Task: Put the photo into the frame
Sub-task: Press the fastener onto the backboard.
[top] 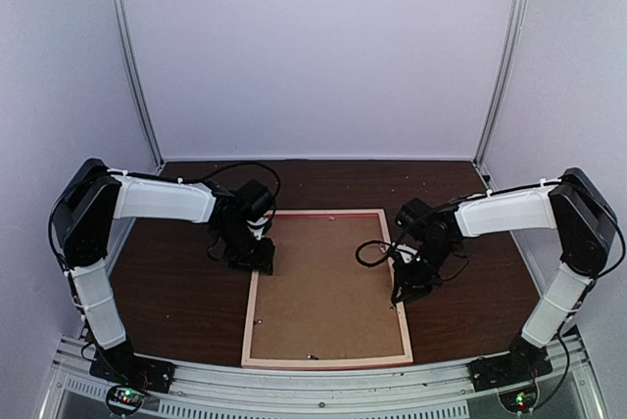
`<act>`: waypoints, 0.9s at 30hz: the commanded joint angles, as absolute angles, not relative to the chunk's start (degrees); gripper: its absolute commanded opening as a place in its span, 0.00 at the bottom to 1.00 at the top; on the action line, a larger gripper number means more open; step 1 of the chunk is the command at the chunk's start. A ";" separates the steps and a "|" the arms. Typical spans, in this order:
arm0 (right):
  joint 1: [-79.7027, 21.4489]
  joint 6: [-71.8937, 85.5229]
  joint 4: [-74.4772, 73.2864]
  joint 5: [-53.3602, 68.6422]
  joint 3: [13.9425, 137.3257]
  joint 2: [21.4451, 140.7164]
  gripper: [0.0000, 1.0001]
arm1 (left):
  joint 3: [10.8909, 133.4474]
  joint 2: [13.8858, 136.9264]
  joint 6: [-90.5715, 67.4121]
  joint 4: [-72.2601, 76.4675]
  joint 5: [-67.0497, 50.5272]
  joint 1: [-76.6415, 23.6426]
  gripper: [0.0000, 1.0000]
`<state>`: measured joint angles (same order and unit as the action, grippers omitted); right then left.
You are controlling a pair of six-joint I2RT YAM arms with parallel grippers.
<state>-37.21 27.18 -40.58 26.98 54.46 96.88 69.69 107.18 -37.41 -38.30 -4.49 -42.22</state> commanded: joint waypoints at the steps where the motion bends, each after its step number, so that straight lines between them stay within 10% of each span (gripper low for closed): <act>1: -36.75 22.84 -39.28 22.35 54.78 99.37 0.15 | 71.02 104.98 -37.38 -39.20 -3.78 -41.89 0.55; 11: -35.72 26.23 -38.04 21.71 57.39 97.29 0.40 | 70.71 106.06 -36.88 -38.89 -3.60 -41.13 0.39; 27: -32.14 27.60 -35.29 14.05 69.33 106.55 0.53 | 70.74 106.71 -36.41 -38.50 -3.84 -41.13 0.32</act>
<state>-32.84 27.64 -35.27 19.44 65.30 104.27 69.78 106.72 -37.19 -39.13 -3.79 -41.39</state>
